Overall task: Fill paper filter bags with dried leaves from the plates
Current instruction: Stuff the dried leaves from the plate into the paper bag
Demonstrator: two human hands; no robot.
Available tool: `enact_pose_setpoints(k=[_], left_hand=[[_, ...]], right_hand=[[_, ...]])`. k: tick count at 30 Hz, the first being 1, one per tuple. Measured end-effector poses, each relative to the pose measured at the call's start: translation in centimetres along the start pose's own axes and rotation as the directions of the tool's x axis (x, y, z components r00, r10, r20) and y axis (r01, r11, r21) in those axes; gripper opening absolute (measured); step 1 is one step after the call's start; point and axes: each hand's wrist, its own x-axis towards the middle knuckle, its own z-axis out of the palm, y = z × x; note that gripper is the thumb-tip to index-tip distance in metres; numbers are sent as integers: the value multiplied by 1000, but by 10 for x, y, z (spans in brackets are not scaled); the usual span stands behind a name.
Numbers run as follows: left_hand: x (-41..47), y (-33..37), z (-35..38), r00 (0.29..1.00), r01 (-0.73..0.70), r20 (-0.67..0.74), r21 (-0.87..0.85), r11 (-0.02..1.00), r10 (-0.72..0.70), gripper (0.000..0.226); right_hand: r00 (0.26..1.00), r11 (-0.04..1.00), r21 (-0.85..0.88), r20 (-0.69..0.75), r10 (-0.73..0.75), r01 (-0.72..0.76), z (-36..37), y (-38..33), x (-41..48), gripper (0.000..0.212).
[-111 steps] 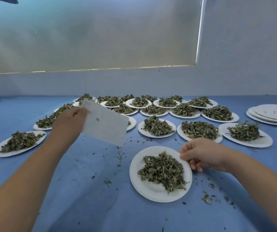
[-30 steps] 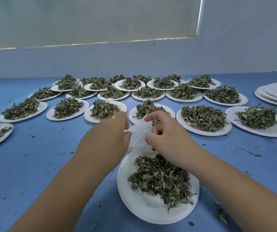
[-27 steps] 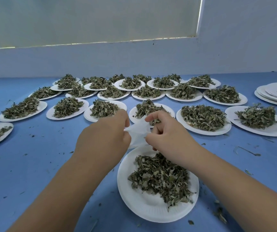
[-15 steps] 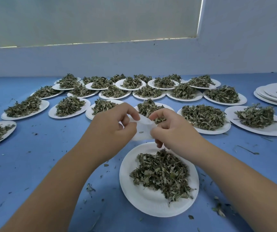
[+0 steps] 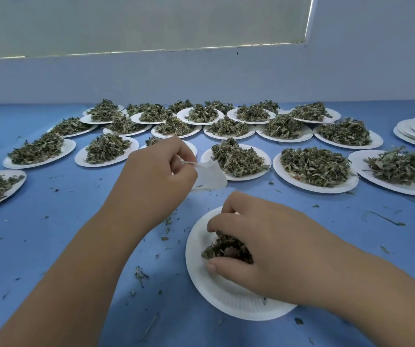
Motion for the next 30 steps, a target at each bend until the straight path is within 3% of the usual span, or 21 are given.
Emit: enact_pose_setpoints(k=[8,21,24,30], left_hand=[[-2,-2,9,996,-18,83,23,1000,16,17],[-2,-5,12,992,-4,124,35,999,0,16],[-2,-5,12,992,-1,127,35,999,-3,15],[-2,-4,12,993,6,115,18,1000,-8,15]], right_hand=[[994,992,-127,105,16,-3,2,2,0,37],[989,996,-91,150,9,5,4,2,3,22],[993,1000,-20,119,10,-7,2,5,3,21],[997,954,290,27,67,-72,-4,16,5,10]])
